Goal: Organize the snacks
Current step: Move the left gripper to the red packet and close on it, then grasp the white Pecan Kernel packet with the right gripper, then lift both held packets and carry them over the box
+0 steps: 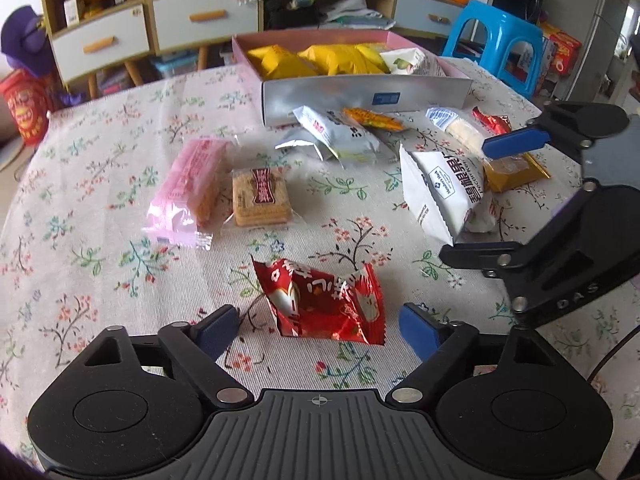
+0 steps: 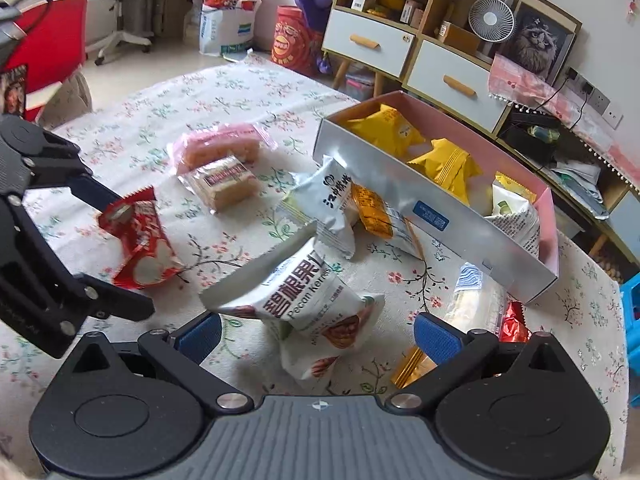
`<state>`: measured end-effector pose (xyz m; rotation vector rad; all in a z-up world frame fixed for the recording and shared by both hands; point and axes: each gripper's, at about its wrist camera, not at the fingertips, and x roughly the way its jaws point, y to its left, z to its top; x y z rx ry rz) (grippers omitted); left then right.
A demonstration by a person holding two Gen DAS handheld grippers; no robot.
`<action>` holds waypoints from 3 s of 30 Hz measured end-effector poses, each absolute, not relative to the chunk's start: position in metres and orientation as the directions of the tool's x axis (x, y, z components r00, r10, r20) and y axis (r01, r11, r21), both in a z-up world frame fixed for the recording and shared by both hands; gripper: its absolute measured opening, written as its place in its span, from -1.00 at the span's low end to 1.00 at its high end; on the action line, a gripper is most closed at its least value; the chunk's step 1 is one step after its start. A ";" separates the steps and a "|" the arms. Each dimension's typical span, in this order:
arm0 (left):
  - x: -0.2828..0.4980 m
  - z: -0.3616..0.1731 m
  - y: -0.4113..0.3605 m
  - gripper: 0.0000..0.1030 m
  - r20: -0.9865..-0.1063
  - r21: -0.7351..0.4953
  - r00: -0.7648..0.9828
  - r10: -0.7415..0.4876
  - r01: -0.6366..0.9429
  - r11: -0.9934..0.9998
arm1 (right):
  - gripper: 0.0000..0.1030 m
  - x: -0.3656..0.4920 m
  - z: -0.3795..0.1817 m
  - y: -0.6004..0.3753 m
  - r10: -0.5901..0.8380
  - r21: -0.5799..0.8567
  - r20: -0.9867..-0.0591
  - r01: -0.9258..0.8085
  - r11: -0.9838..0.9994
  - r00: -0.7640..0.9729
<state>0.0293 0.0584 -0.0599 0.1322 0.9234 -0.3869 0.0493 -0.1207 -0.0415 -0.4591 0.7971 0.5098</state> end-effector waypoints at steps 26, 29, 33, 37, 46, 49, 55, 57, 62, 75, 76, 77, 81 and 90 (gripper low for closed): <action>0.025 -0.054 0.057 -0.14 -0.761 -0.027 0.594 -0.260 0.372 0.928 | -0.02 0.051 -0.044 -0.096 0.277 -0.258 -0.750 -0.651 0.714 0.601; 0.026 -0.054 0.058 -0.16 -0.761 -0.034 0.593 -0.262 0.367 0.929 | -0.09 0.051 -0.042 -0.096 0.287 -0.247 -0.751 -0.656 0.713 0.595; 0.026 -0.053 0.059 -0.20 -0.758 -0.039 0.596 -0.264 0.362 0.931 | -0.16 0.051 -0.040 -0.097 0.299 -0.232 -0.749 -0.656 0.718 0.592; 0.026 -0.050 0.061 -0.24 -0.747 -0.044 0.610 -0.264 0.352 0.935 | -0.19 0.051 -0.037 -0.097 0.307 -0.222 -0.745 -0.653 0.724 0.592; 0.028 -0.040 0.066 -0.25 -0.722 -0.070 0.634 -0.278 0.333 0.940 | -0.21 0.054 -0.024 -0.101 0.335 -0.184 -0.723 -0.636 0.749 0.604; 0.030 -0.035 0.067 -0.25 -0.713 -0.077 0.643 -0.281 0.326 0.942 | -0.21 0.055 -0.017 -0.103 0.347 -0.169 -0.710 -0.627 0.760 0.612; 0.035 -0.027 0.068 -0.25 -0.700 -0.091 0.656 -0.282 0.310 0.947 | -0.21 0.061 -0.005 -0.110 0.361 -0.139 -0.690 -0.604 0.785 0.628; 0.038 -0.023 0.068 -0.25 -0.694 -0.096 0.662 -0.283 0.304 0.948 | -0.21 0.064 0.000 -0.114 0.361 -0.130 -0.679 -0.589 0.798 0.640; 0.048 -0.013 0.067 -0.25 -0.680 -0.109 0.677 -0.282 0.287 0.952 | -0.21 0.078 0.012 -0.129 0.354 -0.074 -0.651 -0.520 0.851 0.672; 0.082 0.008 0.052 -0.25 -0.645 -0.181 0.705 -0.293 0.232 0.956 | -0.21 0.118 0.029 -0.165 0.304 0.073 -0.606 -0.329 0.941 0.735; 0.085 0.009 0.051 -0.25 -0.641 -0.188 0.709 -0.292 0.224 0.956 | -0.21 0.121 0.031 -0.167 0.300 0.081 -0.601 -0.316 0.945 0.741; 0.089 0.011 0.049 -0.25 -0.638 -0.195 0.713 -0.291 0.216 0.957 | -0.21 0.123 0.033 -0.169 0.297 0.090 -0.596 -0.306 0.948 0.746; 0.107 0.015 0.041 -0.25 -0.626 -0.219 0.726 -0.283 0.185 0.958 | -0.20 0.134 0.038 -0.176 0.292 0.142 -0.578 -0.258 0.956 0.762; 0.148 0.010 0.017 -0.25 -0.616 -0.206 0.743 -0.262 0.170 0.964 | -0.20 0.163 0.030 -0.190 0.270 0.227 -0.584 -0.166 0.960 0.766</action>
